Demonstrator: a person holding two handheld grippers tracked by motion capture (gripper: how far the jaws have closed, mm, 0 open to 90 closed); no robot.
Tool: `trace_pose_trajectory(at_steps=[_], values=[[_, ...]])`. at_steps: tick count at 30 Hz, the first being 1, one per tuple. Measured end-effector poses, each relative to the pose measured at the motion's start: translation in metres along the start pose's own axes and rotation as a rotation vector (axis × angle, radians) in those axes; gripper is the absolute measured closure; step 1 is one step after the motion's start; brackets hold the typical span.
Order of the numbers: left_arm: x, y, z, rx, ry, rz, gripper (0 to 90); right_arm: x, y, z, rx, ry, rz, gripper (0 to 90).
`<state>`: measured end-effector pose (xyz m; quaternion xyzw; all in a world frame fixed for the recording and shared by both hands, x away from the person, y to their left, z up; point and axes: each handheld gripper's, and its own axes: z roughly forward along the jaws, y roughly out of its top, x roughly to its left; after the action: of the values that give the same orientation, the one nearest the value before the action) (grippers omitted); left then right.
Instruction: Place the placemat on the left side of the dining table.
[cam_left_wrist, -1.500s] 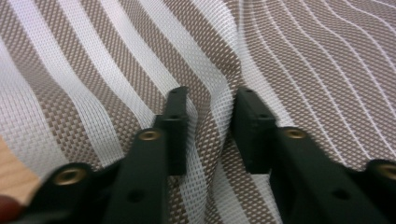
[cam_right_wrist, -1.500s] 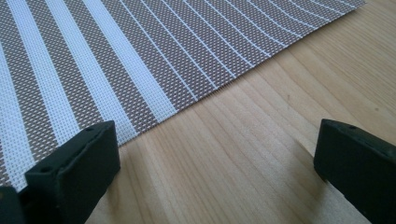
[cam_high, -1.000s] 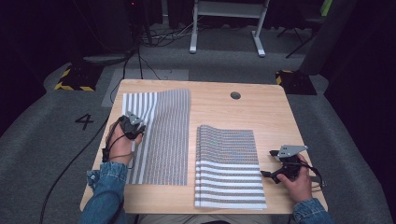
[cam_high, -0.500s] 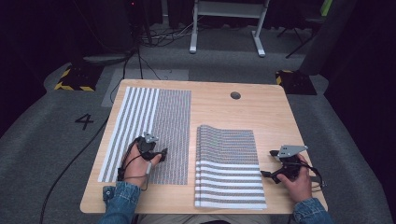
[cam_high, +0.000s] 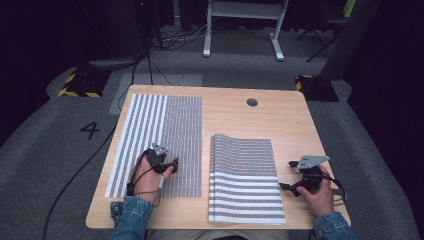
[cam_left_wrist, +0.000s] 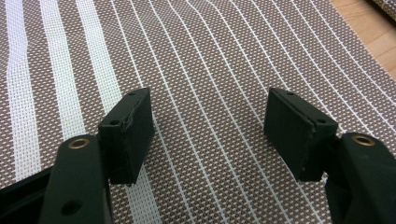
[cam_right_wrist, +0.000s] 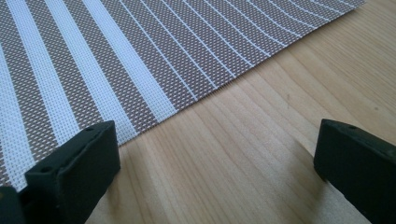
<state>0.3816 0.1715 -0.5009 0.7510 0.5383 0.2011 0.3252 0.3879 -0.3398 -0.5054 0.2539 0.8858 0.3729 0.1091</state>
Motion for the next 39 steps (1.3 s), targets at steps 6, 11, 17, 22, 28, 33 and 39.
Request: trace_pose_trajectory(at_steps=[6,11,17,22,28,33,39], values=[[0.004,0.002,0.002,-0.001,0.002,-0.003,34.2,0.000,0.000,0.000,0.000,0.000,0.000,0.4],[0.006,0.003,0.003,-0.002,0.000,0.006,34.2,0.000,0.000,0.000,0.001,0.001,-0.001,0.4],[-0.002,0.005,-0.012,-0.025,0.013,0.042,30.8,0.000,0.000,0.000,-0.002,0.001,0.000,0.4],[-0.021,0.006,-0.035,-0.064,-0.039,0.065,30.6,0.000,0.000,0.000,-0.003,0.001,-0.001,0.4],[-0.040,-0.005,-0.055,-0.090,-0.131,0.114,30.6,0.000,0.000,0.000,-0.003,0.001,0.000,0.5],[-0.056,-0.020,-0.064,-0.099,-0.208,0.167,30.6,0.000,0.000,0.000,-0.003,0.001,0.000,0.5],[-0.073,-0.034,-0.071,-0.071,-0.296,0.235,30.5,0.000,0.000,0.000,-0.003,0.001,-0.001,0.4]])
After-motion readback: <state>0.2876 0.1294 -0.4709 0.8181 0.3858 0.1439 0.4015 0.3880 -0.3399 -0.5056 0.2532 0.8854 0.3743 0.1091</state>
